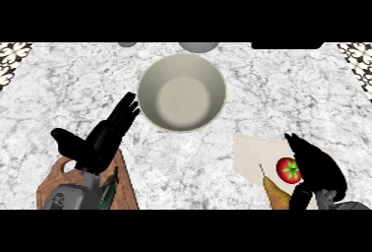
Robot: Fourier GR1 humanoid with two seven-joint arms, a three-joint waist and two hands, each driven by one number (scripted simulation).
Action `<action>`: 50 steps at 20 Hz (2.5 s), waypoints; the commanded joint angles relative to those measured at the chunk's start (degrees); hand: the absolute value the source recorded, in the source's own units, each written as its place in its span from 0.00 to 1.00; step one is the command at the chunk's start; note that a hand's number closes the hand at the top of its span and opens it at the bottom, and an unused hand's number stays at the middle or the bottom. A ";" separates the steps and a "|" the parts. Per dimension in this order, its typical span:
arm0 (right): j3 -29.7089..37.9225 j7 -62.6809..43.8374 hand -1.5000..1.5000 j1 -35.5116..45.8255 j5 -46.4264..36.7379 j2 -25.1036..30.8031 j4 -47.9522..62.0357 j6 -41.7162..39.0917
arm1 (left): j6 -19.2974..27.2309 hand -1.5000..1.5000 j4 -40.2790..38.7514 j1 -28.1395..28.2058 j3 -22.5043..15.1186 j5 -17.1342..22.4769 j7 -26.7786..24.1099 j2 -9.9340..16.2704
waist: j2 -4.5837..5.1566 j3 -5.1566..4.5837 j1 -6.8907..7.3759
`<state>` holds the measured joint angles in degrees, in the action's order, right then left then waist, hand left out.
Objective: Pick the tomato from the placemat and place it in the bowl
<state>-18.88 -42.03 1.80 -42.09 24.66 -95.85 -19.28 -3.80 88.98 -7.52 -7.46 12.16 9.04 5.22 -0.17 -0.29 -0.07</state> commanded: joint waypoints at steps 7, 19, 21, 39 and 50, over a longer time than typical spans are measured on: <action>2.52 3.67 0.00 -0.43 -4.67 -4.15 2.59 -0.65 | -0.84 0.50 -6.27 -3.13 2.29 -1.53 -3.02 -2.47 | 0.21 0.28 -0.11; 2.07 17.86 1.00 -1.29 -11.46 -5.35 10.71 8.19 | 0.03 0.50 4.12 1.60 0.47 -1.92 2.89 -2.97 | 0.15 0.30 0.14; 2.35 19.55 1.00 -0.15 -12.71 -5.49 12.74 9.53 | -1.87 0.50 3.17 1.77 2.55 -1.31 1.91 -0.76 | 0.17 0.30 0.18; -42.22 -23.13 1.00 21.00 -17.87 -24.57 0.55 6.89 | -1.88 0.50 -0.95 -2.63 1.50 -1.80 1.90 -3.09 | 0.22 0.21 2.87; -40.55 -37.48 1.00 41.06 -16.77 -24.61 -10.20 6.63 | -1.10 0.50 -1.95 -0.80 1.23 -2.66 1.26 -3.66 | -0.47 0.07 1.88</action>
<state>-59.73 -66.01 36.31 -59.45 1.08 -104.24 -10.47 -5.54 87.95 -8.41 -6.60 9.47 10.42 2.11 -0.57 -0.19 2.16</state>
